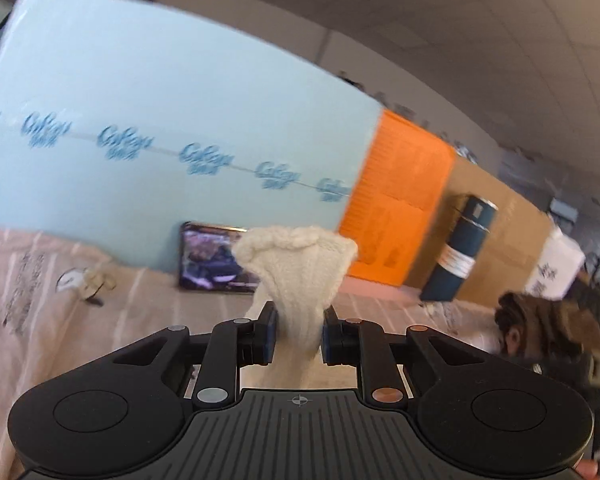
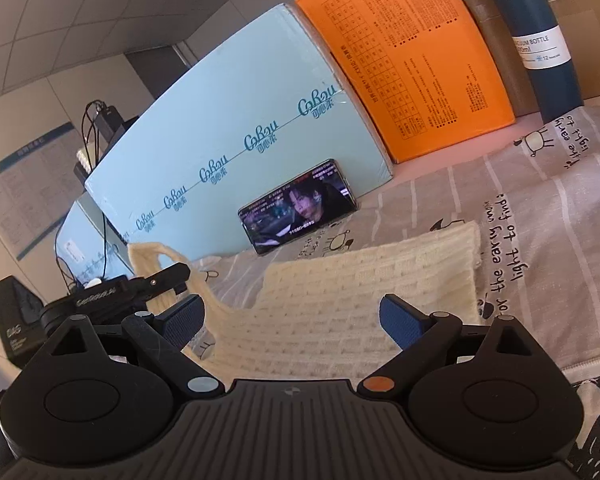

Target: Fold clothes

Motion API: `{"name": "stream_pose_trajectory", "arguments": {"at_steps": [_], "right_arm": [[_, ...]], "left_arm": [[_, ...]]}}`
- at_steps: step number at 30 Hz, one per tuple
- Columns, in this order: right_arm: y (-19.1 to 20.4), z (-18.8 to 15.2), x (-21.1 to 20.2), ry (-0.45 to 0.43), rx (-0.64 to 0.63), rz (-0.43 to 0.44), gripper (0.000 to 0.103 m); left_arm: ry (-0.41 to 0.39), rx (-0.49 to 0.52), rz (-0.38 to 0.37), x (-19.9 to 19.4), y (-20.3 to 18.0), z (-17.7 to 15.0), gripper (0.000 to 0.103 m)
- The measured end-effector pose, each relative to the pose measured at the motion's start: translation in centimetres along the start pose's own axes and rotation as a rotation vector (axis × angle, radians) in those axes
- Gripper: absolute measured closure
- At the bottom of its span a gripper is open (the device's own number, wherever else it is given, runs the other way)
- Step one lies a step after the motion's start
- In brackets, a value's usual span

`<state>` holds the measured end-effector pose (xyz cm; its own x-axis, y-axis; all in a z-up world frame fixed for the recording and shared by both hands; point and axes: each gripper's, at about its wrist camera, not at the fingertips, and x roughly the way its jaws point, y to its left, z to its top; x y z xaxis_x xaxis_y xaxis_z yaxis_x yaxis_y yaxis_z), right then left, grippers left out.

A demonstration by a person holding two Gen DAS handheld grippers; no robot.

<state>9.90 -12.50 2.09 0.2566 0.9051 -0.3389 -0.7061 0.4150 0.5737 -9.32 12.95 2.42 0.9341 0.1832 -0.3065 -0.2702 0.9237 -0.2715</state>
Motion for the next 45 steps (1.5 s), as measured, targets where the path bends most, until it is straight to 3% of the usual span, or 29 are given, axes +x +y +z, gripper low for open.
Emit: {"name": "stream_pose_trajectory", "arguments": {"at_steps": [5, 7, 8, 9, 12, 16, 20, 24, 29, 33, 36, 40, 45], "right_arm": [[-1.1, 0.6, -0.8, -0.063, 0.065, -0.014, 0.008], [-1.5, 0.7, -0.9, -0.068, 0.08, -0.026, 0.008], [-1.6, 0.7, -0.9, -0.068, 0.083, -0.033, 0.008], [-1.7, 0.8, -0.9, -0.067, 0.084, -0.04, 0.008], [-1.6, 0.6, -0.8, -0.069, 0.069, -0.061, 0.008], [-1.2, 0.3, -0.6, -0.073, 0.035, -0.095, 0.008], [-0.9, 0.1, -0.3, -0.065, -0.001, -0.12, 0.008], [-0.6, -0.1, 0.0, -0.053, -0.031, -0.131, 0.008], [-0.2, -0.4, 0.1, -0.047, -0.056, -0.103, 0.008], [0.1, -0.6, 0.1, -0.042, -0.062, -0.07, 0.008], [0.4, -0.8, 0.1, -0.038, -0.069, -0.06, 0.008], [1.0, -1.0, -0.1, -0.035, -0.074, -0.054, 0.008], [2.3, -1.3, -1.0, -0.029, -0.049, -0.017, 0.008]], "left_arm": [[0.059, 0.444, -0.03, 0.8, -7.1, -2.2, 0.076], [0.106, 0.576, -0.016, 1.5, -9.0, -3.5, 0.047], [0.11, 0.623, -0.006, 1.5, -9.6, -4.2, 0.02], [0.112, 0.668, 0.004, 1.5, -10.2, -4.8, 0.011], [0.114, 0.727, -0.001, 0.7, -10.9, -5.4, 0.011], [0.092, 0.643, -0.064, -1.3, -9.5, -3.9, 0.007], [0.051, 0.575, 0.034, -2.5, -7.4, -2.6, 0.006], [0.018, 0.351, 0.077, -6.0, -3.9, -0.8, 0.006], [-0.045, 0.032, 0.06, -11.8, 0.9, 0.0, 0.004], [-0.049, -0.109, -0.056, -16.1, 3.7, -1.6, 0.0], [-0.026, -0.132, -0.108, -18.7, 4.0, -3.7, 0.0], [0.006, -0.185, -0.094, -21.2, 4.1, -6.5, 0.0], [0.084, -0.336, -0.035, -21.3, 5.8, -9.4, 0.0]]}}
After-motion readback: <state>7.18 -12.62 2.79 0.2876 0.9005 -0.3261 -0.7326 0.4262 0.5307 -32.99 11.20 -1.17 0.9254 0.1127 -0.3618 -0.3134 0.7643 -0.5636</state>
